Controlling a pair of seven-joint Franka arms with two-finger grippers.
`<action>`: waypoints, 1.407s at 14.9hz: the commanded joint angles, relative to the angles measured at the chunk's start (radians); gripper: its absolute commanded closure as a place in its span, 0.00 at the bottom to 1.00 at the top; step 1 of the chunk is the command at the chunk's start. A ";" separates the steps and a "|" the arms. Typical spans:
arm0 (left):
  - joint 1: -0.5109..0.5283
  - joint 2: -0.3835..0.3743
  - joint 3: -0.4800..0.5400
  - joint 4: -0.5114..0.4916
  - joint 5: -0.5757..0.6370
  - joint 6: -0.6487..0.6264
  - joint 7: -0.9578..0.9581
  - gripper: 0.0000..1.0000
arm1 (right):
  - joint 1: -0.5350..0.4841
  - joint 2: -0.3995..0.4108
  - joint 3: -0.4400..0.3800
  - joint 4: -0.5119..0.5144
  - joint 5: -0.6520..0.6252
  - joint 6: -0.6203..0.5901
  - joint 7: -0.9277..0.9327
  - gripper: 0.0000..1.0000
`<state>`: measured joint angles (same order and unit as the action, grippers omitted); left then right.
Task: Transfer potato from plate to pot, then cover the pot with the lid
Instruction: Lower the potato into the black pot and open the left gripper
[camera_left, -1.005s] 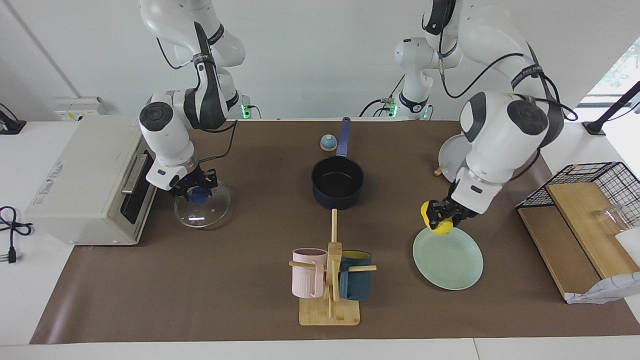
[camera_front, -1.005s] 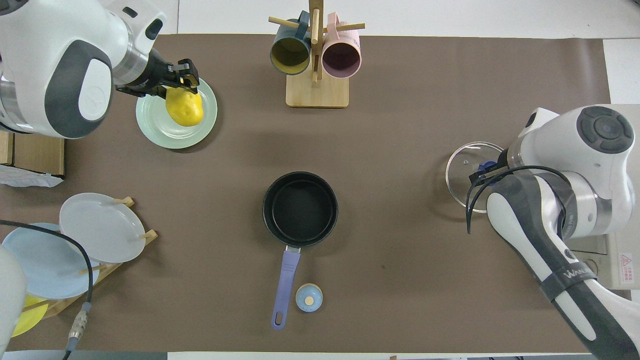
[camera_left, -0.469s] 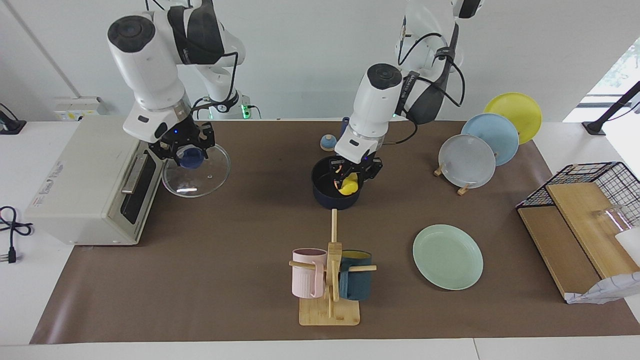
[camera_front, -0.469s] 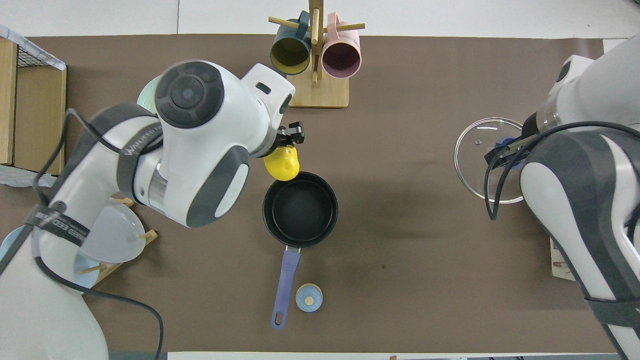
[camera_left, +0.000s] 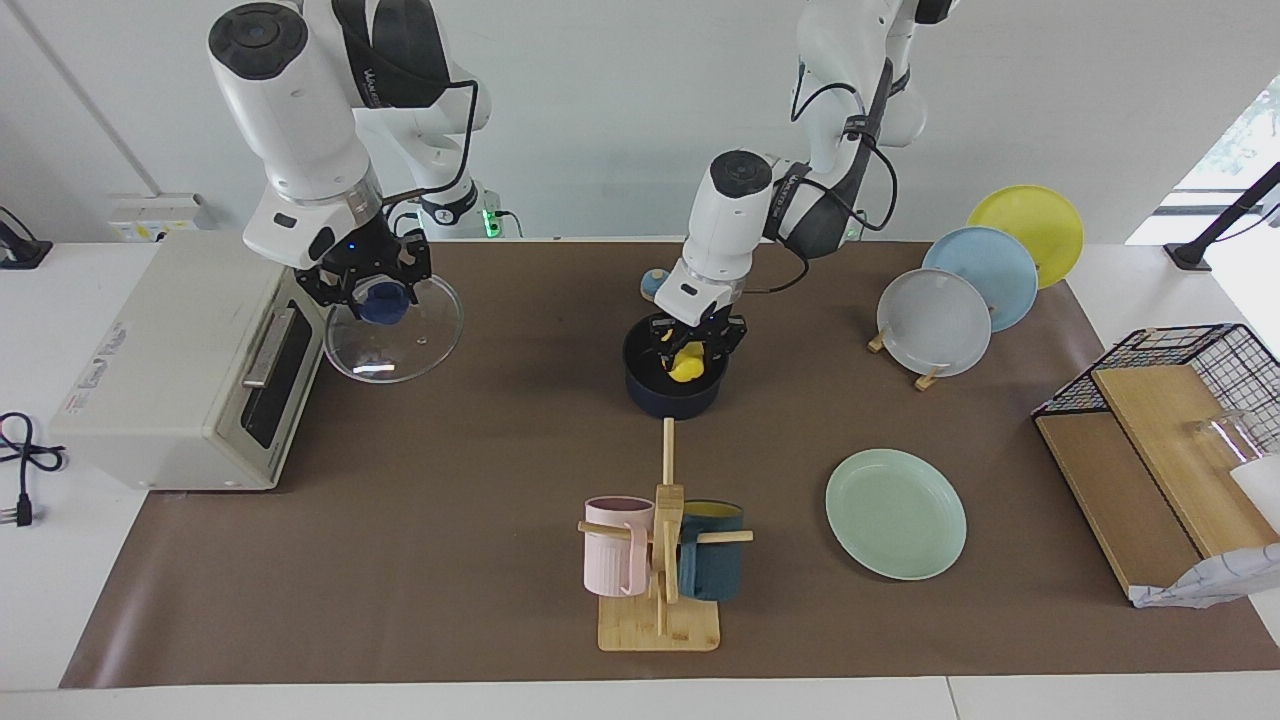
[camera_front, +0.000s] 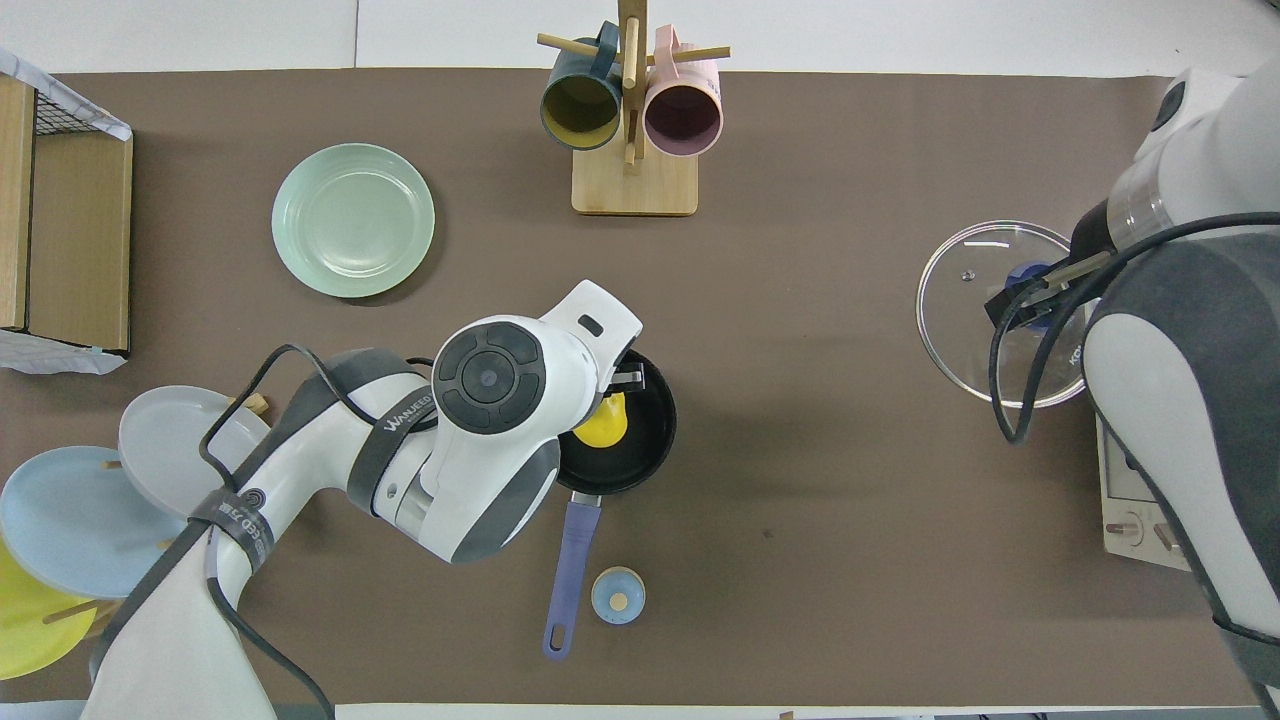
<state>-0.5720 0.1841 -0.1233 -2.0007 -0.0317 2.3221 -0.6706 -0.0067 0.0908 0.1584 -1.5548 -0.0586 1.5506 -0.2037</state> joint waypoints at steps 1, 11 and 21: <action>-0.026 -0.043 0.021 -0.089 0.016 0.072 -0.023 1.00 | -0.010 -0.003 0.007 0.012 0.011 -0.012 0.017 1.00; -0.083 -0.008 0.022 -0.170 0.133 0.180 -0.174 1.00 | -0.010 -0.002 0.009 0.012 0.011 -0.012 0.017 1.00; -0.063 -0.021 0.025 -0.028 0.150 -0.042 -0.129 0.00 | -0.010 -0.003 0.009 0.012 0.013 -0.011 0.017 1.00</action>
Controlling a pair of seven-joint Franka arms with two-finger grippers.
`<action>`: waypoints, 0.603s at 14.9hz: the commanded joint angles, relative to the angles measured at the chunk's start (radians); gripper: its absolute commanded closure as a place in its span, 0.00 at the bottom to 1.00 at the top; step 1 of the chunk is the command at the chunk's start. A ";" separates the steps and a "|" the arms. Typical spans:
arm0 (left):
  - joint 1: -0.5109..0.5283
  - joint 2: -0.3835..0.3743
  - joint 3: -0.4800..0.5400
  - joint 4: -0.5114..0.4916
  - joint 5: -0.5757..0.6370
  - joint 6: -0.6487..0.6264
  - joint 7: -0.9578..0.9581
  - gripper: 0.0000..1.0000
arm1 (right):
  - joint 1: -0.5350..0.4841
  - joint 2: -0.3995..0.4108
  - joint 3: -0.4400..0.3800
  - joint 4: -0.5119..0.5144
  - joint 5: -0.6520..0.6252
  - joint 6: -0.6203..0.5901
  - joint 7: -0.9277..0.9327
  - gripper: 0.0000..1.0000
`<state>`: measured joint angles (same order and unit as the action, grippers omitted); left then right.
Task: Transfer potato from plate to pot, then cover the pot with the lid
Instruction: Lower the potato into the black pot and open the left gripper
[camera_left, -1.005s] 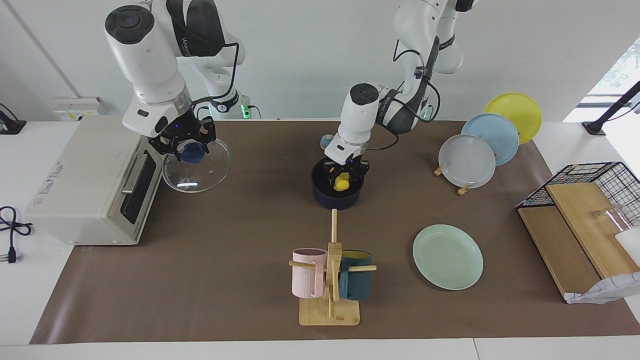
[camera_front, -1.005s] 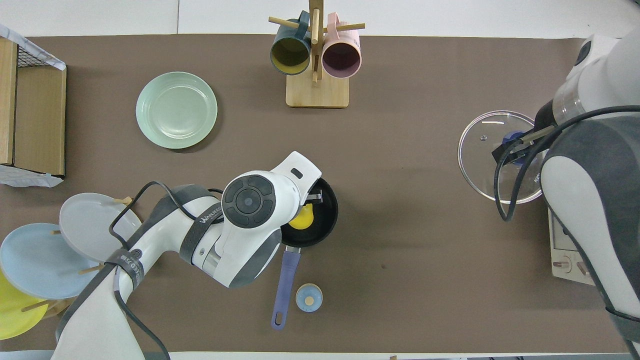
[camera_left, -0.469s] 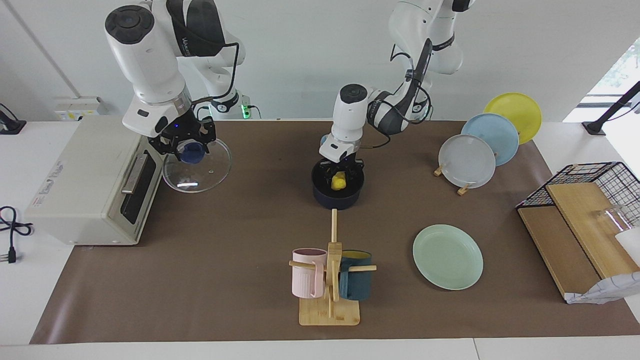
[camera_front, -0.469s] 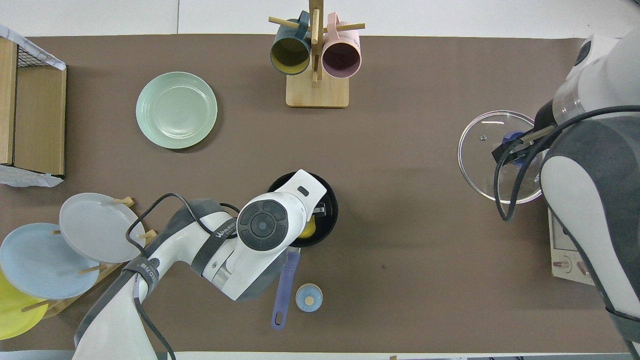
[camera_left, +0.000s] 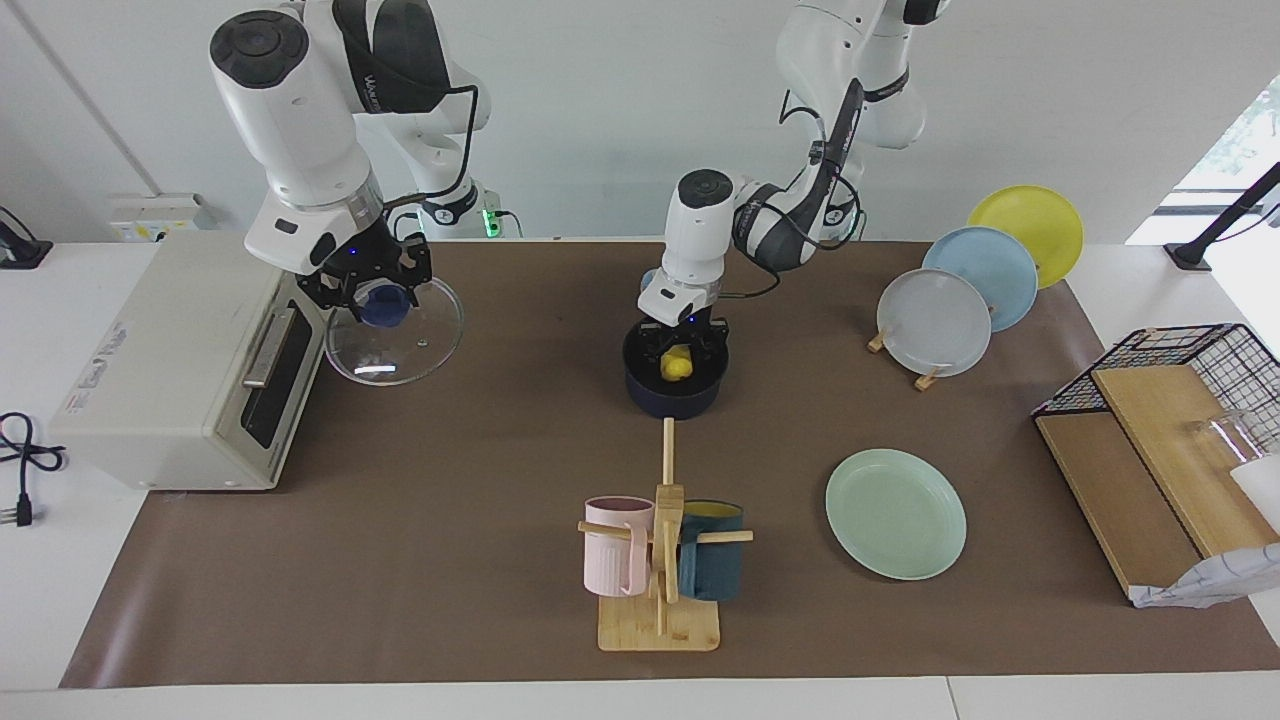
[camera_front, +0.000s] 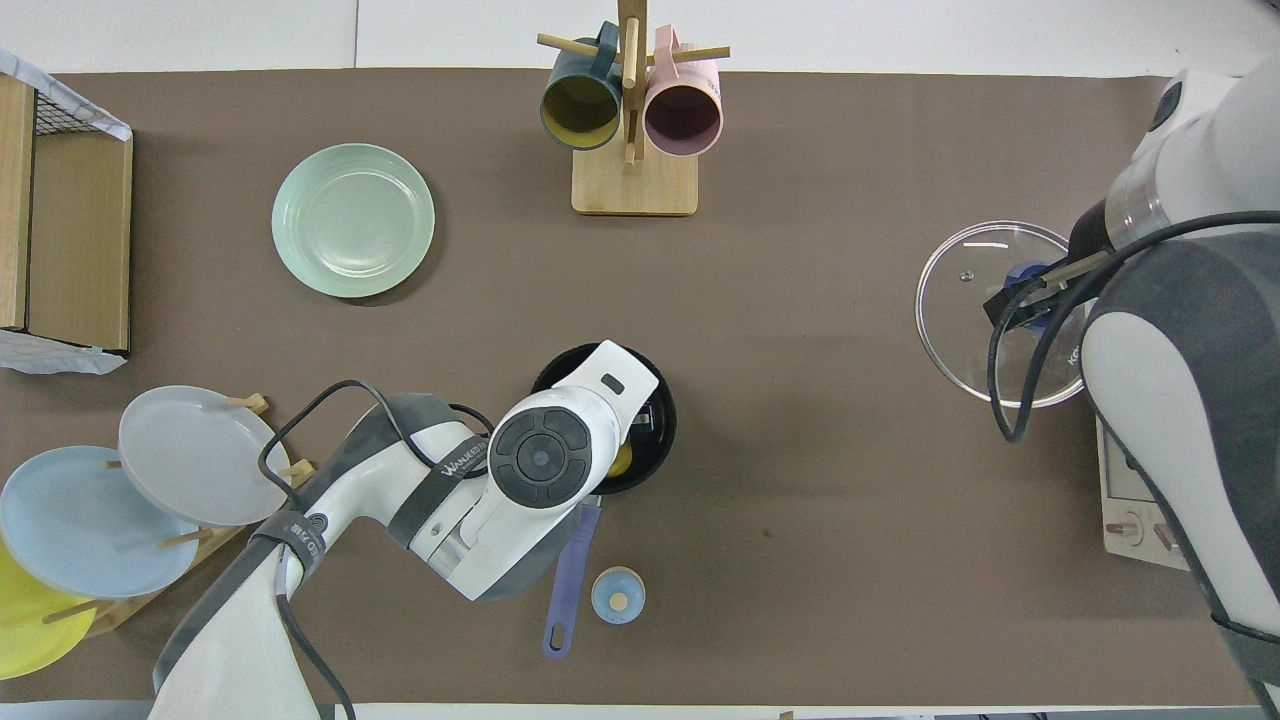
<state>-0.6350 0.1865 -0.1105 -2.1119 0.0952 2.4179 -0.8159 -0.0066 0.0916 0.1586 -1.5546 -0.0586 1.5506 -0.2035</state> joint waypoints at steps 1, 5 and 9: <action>0.009 -0.028 0.015 0.131 0.014 -0.214 0.032 0.00 | -0.010 -0.003 0.009 0.011 0.011 -0.009 0.016 1.00; 0.148 -0.087 0.018 0.332 -0.113 -0.489 0.212 0.00 | -0.001 0.002 0.016 0.004 0.017 0.018 0.053 1.00; 0.426 -0.143 0.018 0.461 -0.161 -0.680 0.544 0.00 | 0.020 0.045 0.188 0.005 0.033 0.075 0.345 1.00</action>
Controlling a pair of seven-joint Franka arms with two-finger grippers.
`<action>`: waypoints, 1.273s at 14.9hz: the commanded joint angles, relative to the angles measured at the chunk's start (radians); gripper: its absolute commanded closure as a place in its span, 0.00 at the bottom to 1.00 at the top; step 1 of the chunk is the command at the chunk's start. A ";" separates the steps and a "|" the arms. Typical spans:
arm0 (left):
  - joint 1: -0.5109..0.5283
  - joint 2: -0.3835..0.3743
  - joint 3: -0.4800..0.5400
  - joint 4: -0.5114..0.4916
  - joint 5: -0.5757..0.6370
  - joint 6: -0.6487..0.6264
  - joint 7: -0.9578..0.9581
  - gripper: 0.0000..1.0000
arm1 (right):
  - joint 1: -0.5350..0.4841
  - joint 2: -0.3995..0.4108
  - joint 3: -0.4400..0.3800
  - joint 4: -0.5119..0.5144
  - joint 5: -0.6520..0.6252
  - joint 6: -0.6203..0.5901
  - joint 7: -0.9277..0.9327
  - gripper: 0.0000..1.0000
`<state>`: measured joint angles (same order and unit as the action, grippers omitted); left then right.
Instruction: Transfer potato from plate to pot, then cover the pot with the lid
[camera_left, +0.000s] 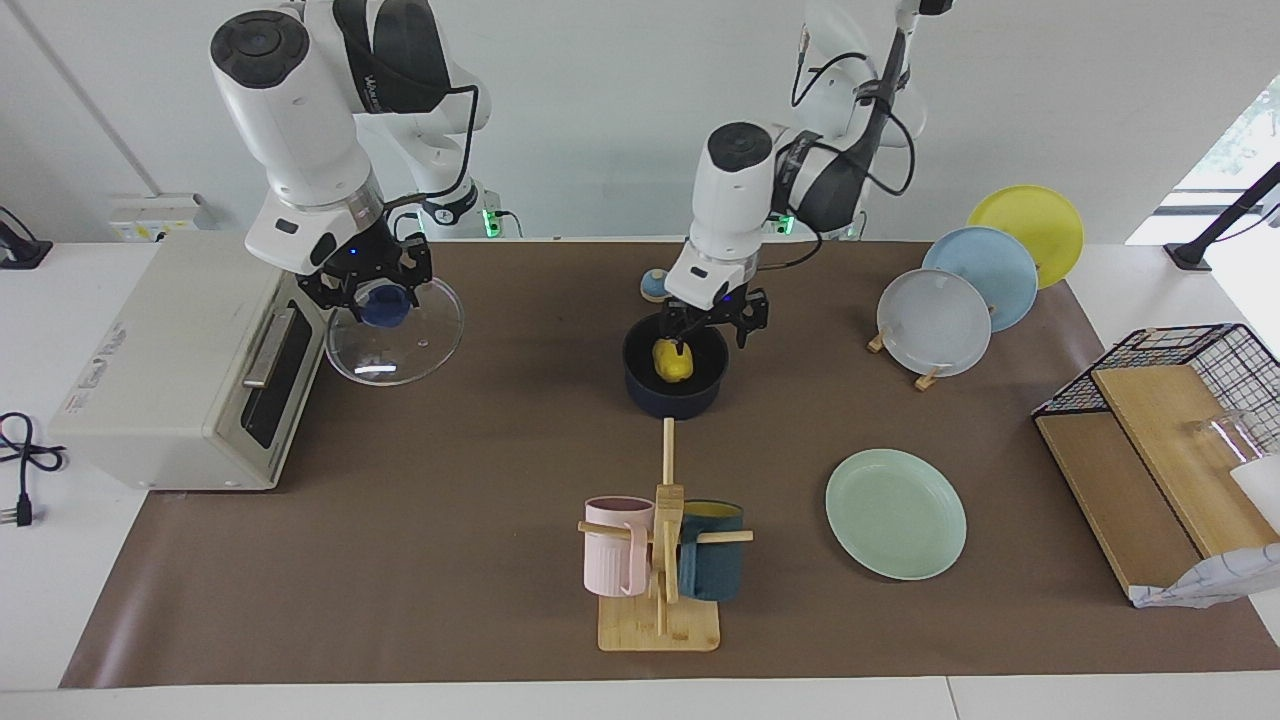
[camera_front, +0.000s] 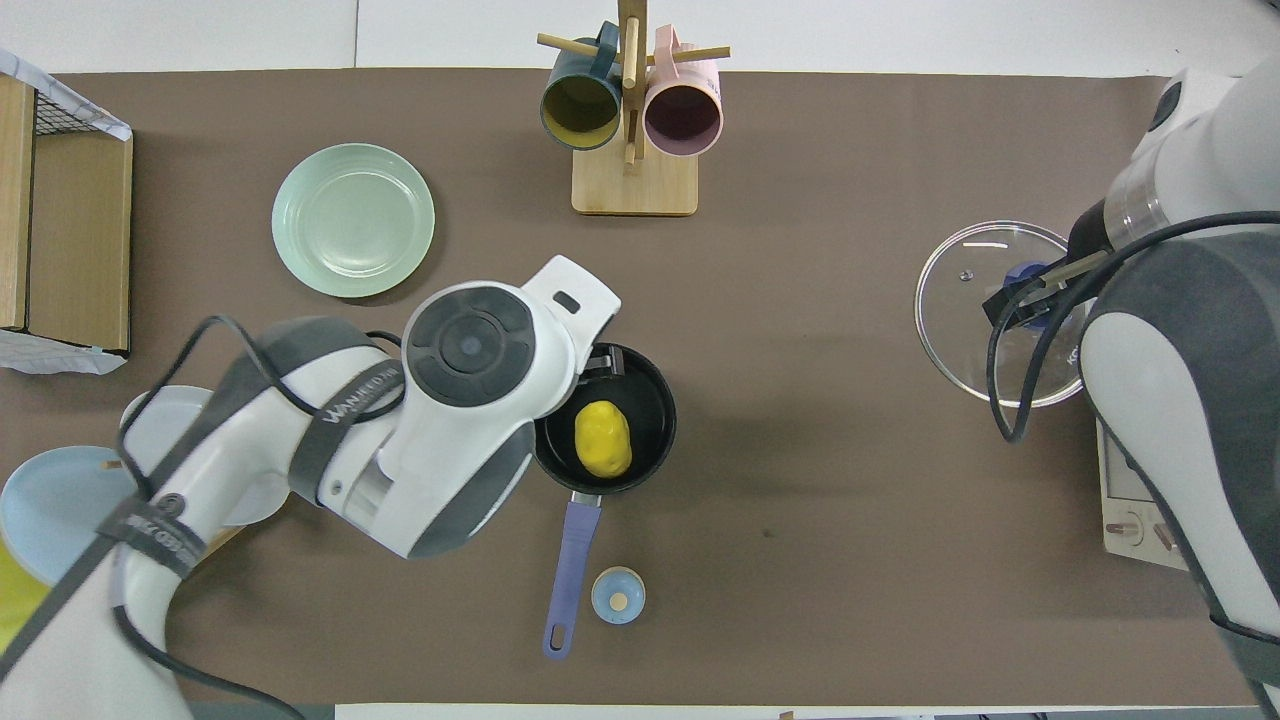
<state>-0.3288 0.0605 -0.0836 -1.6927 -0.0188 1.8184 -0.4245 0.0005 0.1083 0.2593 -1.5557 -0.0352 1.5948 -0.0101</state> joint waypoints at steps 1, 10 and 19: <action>0.175 -0.025 -0.010 0.050 -0.050 -0.103 0.223 0.00 | 0.019 0.045 0.133 0.009 0.008 0.057 0.242 1.00; 0.329 -0.060 -0.002 0.038 -0.032 -0.168 0.467 0.00 | 0.179 0.169 0.296 -0.137 -0.120 0.348 0.728 1.00; 0.249 -0.156 0.068 0.022 0.014 -0.280 0.474 0.00 | 0.262 0.258 0.311 -0.153 -0.242 0.445 0.869 1.00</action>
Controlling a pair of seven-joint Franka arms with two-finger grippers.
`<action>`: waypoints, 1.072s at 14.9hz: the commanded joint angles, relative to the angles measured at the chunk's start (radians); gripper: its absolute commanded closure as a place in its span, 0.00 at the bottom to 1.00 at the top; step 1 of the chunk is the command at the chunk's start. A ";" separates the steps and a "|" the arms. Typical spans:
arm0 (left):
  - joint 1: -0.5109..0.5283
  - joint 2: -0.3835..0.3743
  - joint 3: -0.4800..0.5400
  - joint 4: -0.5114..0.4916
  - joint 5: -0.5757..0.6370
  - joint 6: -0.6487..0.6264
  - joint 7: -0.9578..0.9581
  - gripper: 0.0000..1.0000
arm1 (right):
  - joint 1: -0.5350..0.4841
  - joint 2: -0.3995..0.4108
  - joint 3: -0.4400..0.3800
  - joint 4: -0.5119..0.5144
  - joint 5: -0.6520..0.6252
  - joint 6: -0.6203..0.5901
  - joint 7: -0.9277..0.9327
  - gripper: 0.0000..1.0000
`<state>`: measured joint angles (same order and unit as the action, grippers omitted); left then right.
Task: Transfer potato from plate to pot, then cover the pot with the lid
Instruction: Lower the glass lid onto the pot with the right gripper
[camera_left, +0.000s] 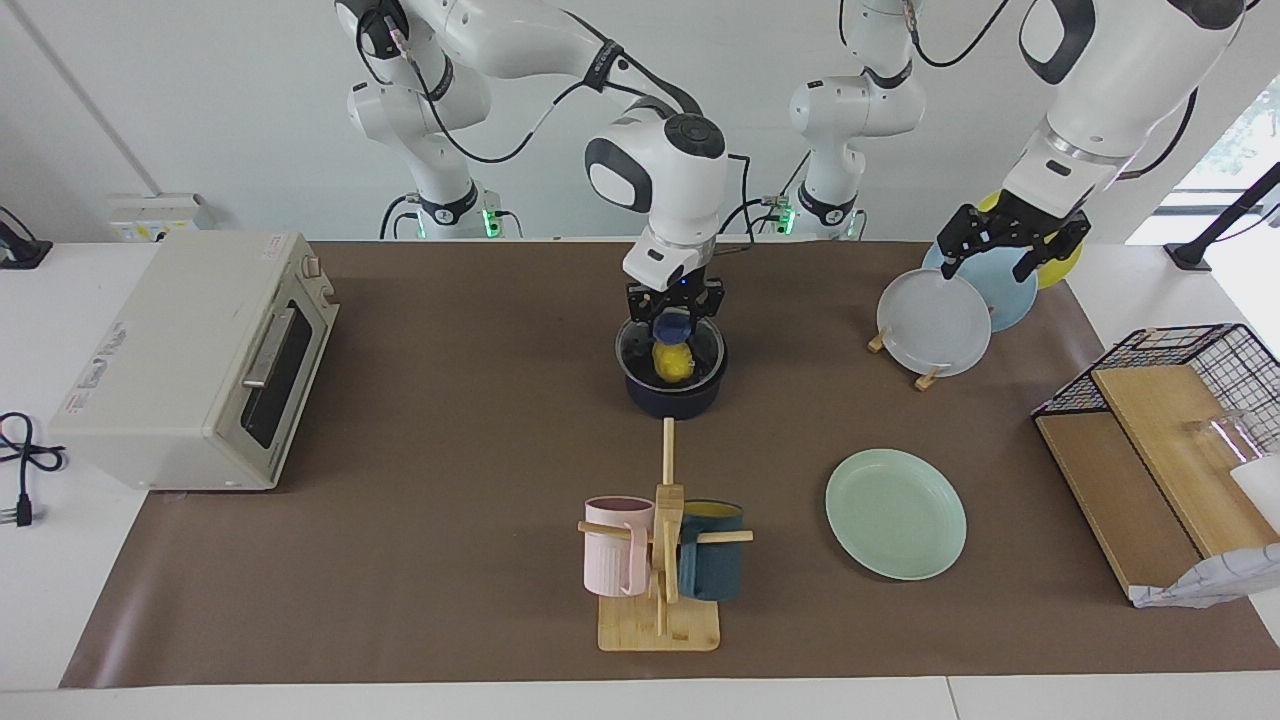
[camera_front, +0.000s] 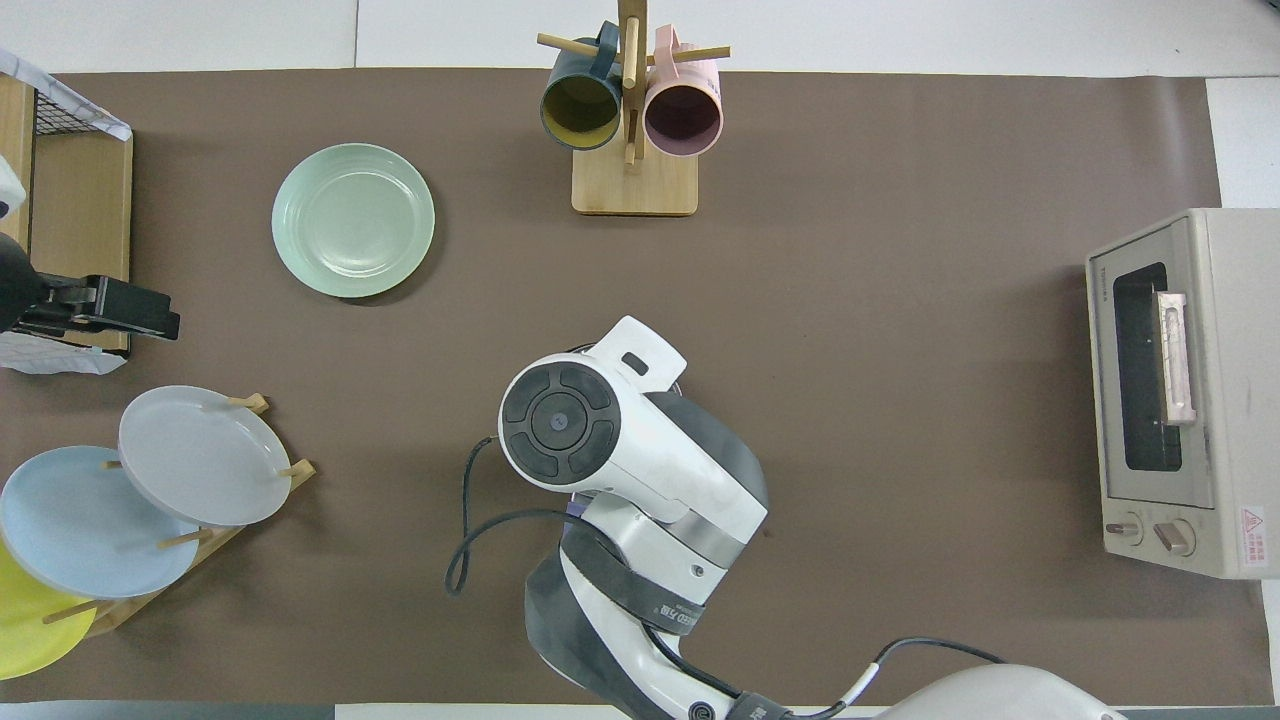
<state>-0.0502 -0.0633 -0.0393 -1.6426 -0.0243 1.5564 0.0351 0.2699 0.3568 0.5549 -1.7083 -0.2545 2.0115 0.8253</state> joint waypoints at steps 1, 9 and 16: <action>-0.030 -0.036 0.025 -0.040 0.020 -0.006 0.014 0.00 | -0.002 0.016 0.016 0.001 -0.026 0.032 0.049 1.00; -0.063 -0.017 0.081 -0.003 0.021 0.018 0.026 0.00 | -0.003 0.022 0.016 -0.007 -0.034 0.052 0.052 1.00; -0.053 -0.004 0.076 0.012 0.021 0.013 0.025 0.00 | -0.009 0.024 0.016 -0.010 -0.034 0.064 0.051 0.54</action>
<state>-0.0968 -0.0773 0.0303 -1.6481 -0.0205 1.5660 0.0472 0.2722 0.3715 0.5559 -1.7087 -0.2614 2.0439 0.8428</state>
